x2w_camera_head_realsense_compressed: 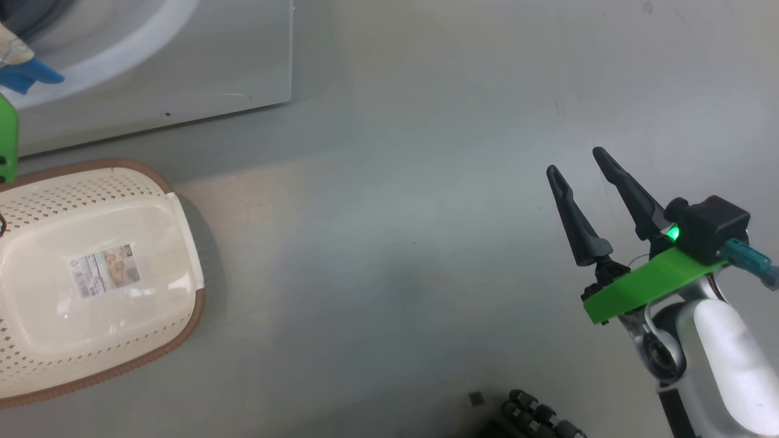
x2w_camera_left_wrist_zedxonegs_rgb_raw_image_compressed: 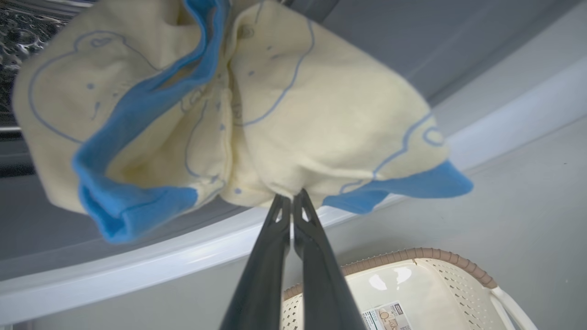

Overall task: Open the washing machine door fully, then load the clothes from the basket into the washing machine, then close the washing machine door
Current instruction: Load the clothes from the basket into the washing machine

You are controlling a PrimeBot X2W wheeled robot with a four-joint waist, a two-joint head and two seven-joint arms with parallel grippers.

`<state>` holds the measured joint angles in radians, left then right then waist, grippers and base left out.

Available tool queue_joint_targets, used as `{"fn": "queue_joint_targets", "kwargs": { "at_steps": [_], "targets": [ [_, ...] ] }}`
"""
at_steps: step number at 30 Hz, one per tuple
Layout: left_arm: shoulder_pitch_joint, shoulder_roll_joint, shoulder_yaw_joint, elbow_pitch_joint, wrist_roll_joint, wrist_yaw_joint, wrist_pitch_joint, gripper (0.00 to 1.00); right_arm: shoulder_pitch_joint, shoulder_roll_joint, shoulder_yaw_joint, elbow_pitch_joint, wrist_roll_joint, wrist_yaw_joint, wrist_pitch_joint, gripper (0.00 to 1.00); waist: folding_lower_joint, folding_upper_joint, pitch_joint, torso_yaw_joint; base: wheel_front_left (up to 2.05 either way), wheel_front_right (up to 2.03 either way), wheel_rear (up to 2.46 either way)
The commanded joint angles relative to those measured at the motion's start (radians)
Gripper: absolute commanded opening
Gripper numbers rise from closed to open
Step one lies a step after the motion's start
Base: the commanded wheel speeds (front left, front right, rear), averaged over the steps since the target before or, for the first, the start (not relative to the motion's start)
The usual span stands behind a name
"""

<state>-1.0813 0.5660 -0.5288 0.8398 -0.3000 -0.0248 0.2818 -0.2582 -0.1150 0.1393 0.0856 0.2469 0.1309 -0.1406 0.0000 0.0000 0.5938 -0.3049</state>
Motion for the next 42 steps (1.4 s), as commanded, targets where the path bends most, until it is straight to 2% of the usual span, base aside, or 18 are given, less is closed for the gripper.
{"fn": "queue_joint_targets", "kwargs": {
  "at_steps": [1,7,11,16,20,24,28,32,33,38,42],
  "targets": [
    [-0.035,0.038,0.023,-0.014,0.006,-0.002,0.007,0.00,-0.006,-0.006,0.008,-0.024,0.011,0.000,-0.004,1.00,0.0000,0.0000,-0.001,0.004,0.00,0.00,0.00],
    [-0.088,0.036,0.003,-0.027,0.005,-0.025,0.094,0.00,-0.006,-0.010,0.005,-0.028,0.011,0.000,0.005,1.00,0.0000,0.0000,0.000,0.028,0.00,0.00,0.00],
    [-0.131,0.051,0.001,-0.068,-0.015,-0.051,0.189,0.00,-0.008,-0.012,0.005,-0.031,0.013,0.000,0.015,1.00,0.0000,0.0000,0.006,0.040,0.00,0.00,0.00],
    [-0.166,0.092,0.007,-0.142,-0.066,-0.080,0.344,0.00,-0.012,-0.011,0.010,-0.027,0.016,0.000,0.016,1.00,0.0000,0.0000,0.012,0.042,0.00,0.00,0.00],
    [-0.182,0.134,0.022,-0.224,-0.105,-0.087,0.440,0.00,-0.016,-0.007,0.017,-0.019,0.022,0.000,0.011,1.00,0.0000,0.0000,0.021,0.037,0.00,0.00,0.00],
    [-0.194,0.172,0.061,-0.309,-0.115,-0.048,0.428,0.00,-0.027,-0.005,0.030,-0.009,0.029,0.000,0.004,1.00,0.0000,0.0000,0.037,0.023,0.00,0.00,0.00],
    [-0.183,0.196,0.103,-0.331,-0.129,0.004,0.401,0.00,-0.040,-0.001,0.040,0.000,0.037,0.000,-0.006,1.00,0.0000,0.0000,0.054,-0.001,0.00,0.00,0.00],
    [-0.182,0.219,0.138,-0.323,-0.119,0.057,0.328,0.00,-0.050,0.003,0.041,0.005,0.042,0.000,-0.018,1.00,0.0000,0.0000,0.082,-0.026,0.00,0.00,0.00],
    [-0.182,0.219,0.138,-0.323,-0.119,0.057,0.328,0.00,-0.050,0.003,0.041,0.005,0.042,0.000,-0.018,1.00,0.0000,0.0000,0.082,-0.026,0.00,0.00,0.00],
    [-0.191,0.228,0.179,-0.297,-0.105,0.130,0.224,0.00,-0.059,0.004,0.045,0.001,0.047,0.000,-0.030,1.00,0.0000,0.0000,0.126,-0.051,0.00,0.00,0.00],
    [-0.221,0.254,0.200,-0.277,-0.074,0.168,0.115,0.00,-0.068,0.007,0.056,-0.002,0.052,0.000,-0.040,1.00,0.0000,0.0000,0.161,-0.082,0.00,0.00,0.00]
  ]
}}
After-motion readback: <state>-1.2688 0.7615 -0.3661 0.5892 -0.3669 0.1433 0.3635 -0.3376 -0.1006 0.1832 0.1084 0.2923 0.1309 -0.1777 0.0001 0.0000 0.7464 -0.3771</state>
